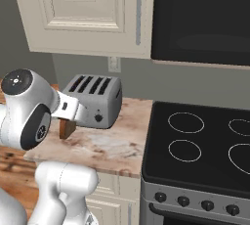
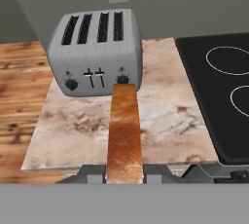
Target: Start the toaster. Once the lever pops up, take the bread to the plate on the dining counter.
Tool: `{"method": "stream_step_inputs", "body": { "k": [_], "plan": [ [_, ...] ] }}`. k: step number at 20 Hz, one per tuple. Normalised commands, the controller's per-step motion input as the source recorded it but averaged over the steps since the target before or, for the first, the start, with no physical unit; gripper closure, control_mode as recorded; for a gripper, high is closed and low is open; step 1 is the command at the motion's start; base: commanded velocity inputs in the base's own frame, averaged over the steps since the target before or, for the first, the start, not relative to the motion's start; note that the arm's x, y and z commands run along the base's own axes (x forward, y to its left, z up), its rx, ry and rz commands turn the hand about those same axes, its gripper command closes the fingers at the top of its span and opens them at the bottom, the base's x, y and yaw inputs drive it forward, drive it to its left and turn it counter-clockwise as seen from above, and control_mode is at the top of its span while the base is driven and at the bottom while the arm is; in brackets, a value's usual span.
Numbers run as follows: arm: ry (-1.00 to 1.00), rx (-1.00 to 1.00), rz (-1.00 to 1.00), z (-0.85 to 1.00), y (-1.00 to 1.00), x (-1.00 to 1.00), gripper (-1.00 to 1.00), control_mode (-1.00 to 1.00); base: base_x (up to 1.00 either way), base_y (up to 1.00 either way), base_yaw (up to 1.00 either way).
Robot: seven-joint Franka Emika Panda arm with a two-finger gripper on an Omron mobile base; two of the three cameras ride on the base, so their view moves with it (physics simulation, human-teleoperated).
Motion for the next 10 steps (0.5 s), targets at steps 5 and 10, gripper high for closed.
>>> {"method": "stream_step_inputs", "body": {
  "k": [5, 10],
  "plan": [
    [0.04, 0.00, 0.00, 0.00, -0.12, -0.27, 1.00, -1.00, 0.00, 0.00, 0.00],
    [0.00, 0.00, 0.00, 0.00, 0.00, -0.05, 1.00, -1.00, 0.00, 0.00, 0.00]
  ]
}}
